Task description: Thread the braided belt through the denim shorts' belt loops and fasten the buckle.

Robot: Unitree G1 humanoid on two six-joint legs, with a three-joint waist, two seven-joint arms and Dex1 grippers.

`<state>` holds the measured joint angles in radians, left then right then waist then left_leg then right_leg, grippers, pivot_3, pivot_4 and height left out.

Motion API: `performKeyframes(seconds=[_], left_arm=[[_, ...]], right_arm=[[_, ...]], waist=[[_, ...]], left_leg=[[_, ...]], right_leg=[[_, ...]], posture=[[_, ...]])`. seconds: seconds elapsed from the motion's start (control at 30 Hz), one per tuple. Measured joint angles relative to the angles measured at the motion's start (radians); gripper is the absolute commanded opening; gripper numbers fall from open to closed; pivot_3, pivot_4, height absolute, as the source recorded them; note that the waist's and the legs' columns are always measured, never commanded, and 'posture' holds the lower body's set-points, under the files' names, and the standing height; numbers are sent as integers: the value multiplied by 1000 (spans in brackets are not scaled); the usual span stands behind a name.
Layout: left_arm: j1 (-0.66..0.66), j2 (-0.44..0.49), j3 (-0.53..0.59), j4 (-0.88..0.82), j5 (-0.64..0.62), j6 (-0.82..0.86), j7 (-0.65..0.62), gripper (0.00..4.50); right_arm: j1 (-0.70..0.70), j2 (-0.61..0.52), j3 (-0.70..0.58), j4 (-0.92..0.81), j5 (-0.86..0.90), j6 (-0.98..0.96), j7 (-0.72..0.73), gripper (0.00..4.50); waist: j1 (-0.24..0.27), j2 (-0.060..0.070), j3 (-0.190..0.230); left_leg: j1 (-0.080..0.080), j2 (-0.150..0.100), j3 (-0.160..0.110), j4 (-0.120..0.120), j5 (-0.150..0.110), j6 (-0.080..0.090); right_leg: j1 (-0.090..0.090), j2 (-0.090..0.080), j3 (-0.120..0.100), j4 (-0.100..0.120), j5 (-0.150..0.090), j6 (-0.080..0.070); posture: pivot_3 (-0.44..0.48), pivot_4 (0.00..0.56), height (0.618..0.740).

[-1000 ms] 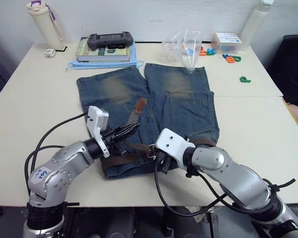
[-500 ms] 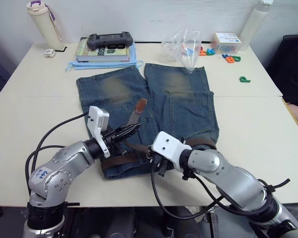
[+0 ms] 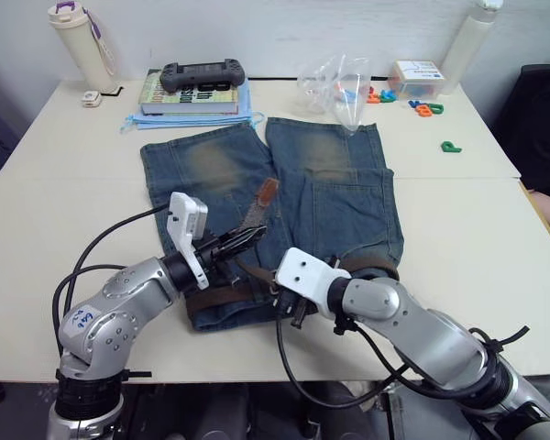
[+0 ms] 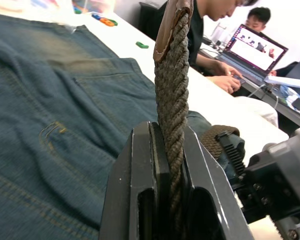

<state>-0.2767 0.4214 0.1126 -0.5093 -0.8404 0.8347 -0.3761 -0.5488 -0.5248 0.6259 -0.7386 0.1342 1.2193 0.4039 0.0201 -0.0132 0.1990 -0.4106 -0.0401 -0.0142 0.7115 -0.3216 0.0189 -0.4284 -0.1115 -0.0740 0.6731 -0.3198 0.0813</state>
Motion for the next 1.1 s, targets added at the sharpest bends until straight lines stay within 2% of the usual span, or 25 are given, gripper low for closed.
performKeyframes(seconds=[0.37,0.63,0.83,0.97,1.1], left_arm=[[-63,-6,-17,24,-2,-6,-69,0],[-123,27,-18,109,-34,20,-165,0],[-229,26,-43,228,-64,79,-235,0],[-310,11,-91,318,-52,100,-272,0],[-391,11,-184,397,49,39,-369,0]], right_arm=[[-99,16,76,35,0,55,7,104],[-146,26,104,61,1,75,21,104],[-165,34,125,84,-2,71,20,104],[-167,35,134,90,-12,67,19,104],[-162,34,129,94,-15,67,19,104]], waist=[[-19,0,0],[-23,0,0],[-23,-1,0],[-21,-2,-1],[-21,-2,-2]], left_leg=[[2,0,0,-3,1,-1],[3,0,0,-5,2,-2],[4,0,0,-8,4,-3],[5,0,0,-11,6,-4],[6,-1,0,-11,7,-4]], right_leg=[[0,0,0,1,0,0],[0,0,0,2,0,0],[0,0,0,1,0,0],[0,0,0,1,0,0],[1,0,0,1,0,0]], posture=[[0,150,667],[0,150,667],[0,150,667],[0,150,667],[0,150,667]])
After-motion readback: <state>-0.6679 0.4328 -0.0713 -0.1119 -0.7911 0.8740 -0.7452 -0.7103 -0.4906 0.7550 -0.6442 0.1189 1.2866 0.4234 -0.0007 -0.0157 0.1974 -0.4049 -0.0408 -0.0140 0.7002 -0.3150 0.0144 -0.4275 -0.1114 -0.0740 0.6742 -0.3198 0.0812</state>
